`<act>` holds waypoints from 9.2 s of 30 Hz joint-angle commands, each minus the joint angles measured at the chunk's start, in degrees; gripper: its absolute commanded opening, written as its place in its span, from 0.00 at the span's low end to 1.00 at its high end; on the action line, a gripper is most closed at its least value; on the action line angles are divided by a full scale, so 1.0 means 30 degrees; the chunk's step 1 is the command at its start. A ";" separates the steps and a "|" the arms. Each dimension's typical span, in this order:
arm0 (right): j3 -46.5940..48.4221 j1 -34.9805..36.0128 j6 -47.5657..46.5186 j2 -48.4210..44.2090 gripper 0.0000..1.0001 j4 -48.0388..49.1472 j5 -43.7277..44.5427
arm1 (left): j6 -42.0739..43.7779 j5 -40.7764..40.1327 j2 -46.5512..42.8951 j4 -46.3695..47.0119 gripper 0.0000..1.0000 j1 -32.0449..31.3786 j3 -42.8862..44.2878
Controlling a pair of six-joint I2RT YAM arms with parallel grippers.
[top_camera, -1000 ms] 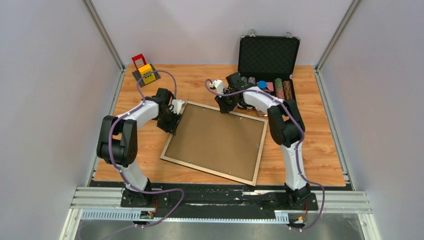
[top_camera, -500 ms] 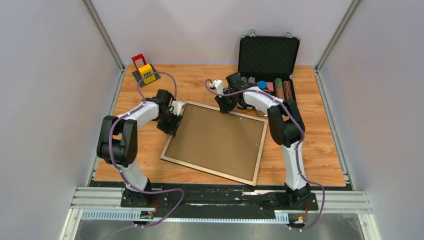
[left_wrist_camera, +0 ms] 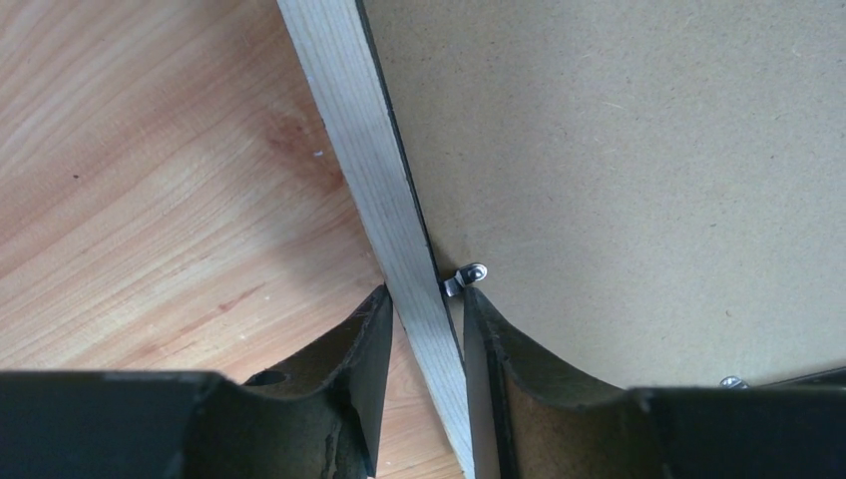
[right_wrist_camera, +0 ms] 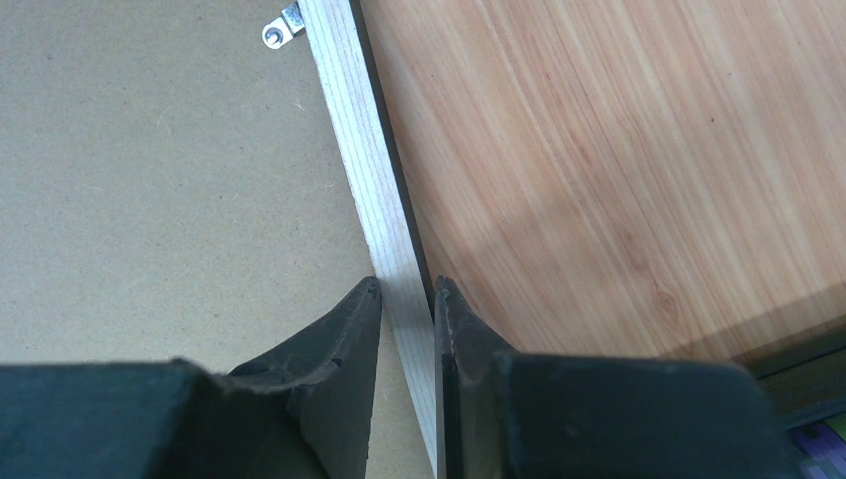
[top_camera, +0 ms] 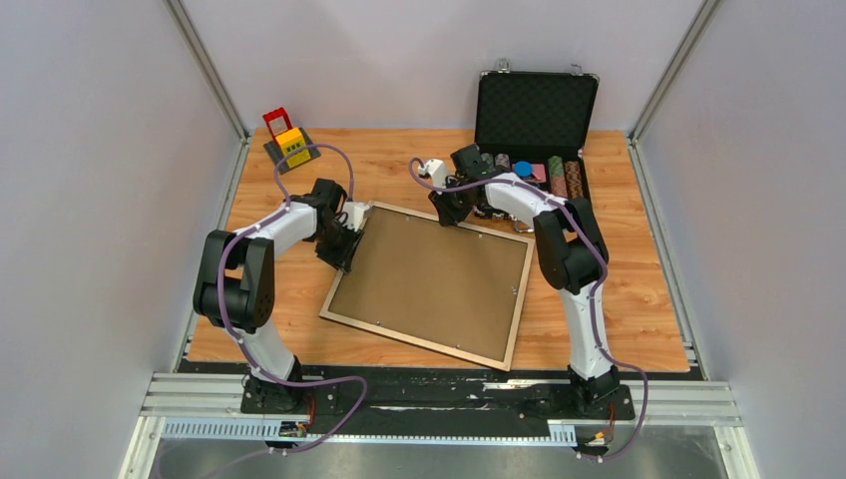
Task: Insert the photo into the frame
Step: Install the photo frame item at the center of the board.
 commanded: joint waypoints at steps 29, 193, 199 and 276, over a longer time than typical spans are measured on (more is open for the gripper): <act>-0.0401 0.0155 -0.0048 -0.0308 0.22 -0.0791 -0.0745 | 0.0420 0.1620 0.1010 0.1689 0.22 -0.0038 0.0734; -1.3126 -0.2979 0.4286 -0.9578 0.58 -0.0468 0.1473 | -0.5402 0.7199 0.0515 0.3302 0.00 0.4610 -0.0652; -1.3270 -0.2980 0.4170 -0.9562 0.51 -0.0302 0.1715 | -0.5360 0.7226 0.0493 0.3309 0.00 0.4595 -0.0619; -1.3051 -0.4358 0.0294 -0.9596 0.46 -0.1428 -0.0301 | -0.5095 0.6999 0.0652 0.3124 0.00 0.4616 -0.0407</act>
